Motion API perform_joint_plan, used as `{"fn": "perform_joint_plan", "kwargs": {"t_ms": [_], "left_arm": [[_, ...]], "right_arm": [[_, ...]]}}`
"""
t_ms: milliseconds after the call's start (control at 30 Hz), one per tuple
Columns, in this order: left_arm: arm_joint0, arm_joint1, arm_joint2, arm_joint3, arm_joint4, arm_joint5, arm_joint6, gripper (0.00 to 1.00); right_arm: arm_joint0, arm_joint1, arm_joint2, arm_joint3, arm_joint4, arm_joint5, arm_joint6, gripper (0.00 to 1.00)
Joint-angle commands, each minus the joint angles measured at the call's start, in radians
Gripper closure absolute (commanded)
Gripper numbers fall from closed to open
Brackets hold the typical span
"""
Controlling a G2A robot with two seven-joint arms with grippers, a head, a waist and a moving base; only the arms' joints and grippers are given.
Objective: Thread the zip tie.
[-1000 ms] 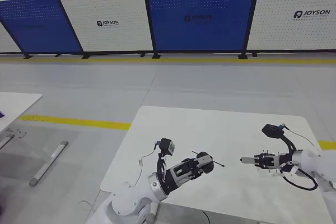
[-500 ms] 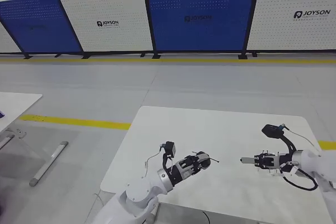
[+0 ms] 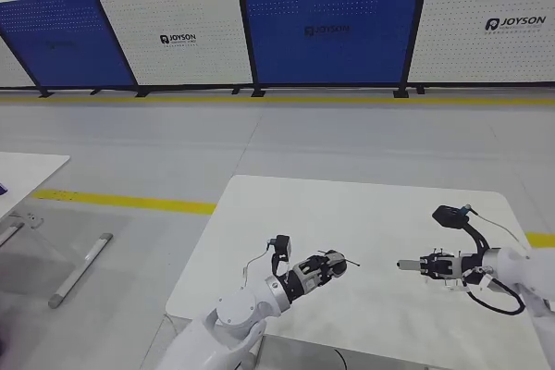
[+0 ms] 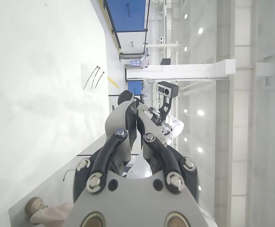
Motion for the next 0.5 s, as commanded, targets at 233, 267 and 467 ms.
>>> {"fn": "perform_joint_plan", "kwargs": {"t_ms": [233, 267, 467], "left_arm": [[0.006, 0.005, -0.002, 0.021, 0.156, -0.055, 0.076, 1.00], [0.010, 0.007, -0.004, 0.024, 0.166, -0.060, 0.072, 1.00], [0.025, 0.010, -0.007, 0.022, 0.141, -0.055, 0.020, 1.00]], "right_arm": [[0.000, 0.000, 0.000, 0.000, 0.000, 0.000, 0.000, 0.00], [0.000, 0.000, 0.000, 0.000, 0.000, 0.000, 0.000, 0.00], [0.000, 0.000, 0.000, 0.000, 0.000, 0.000, 0.000, 0.00]]}}
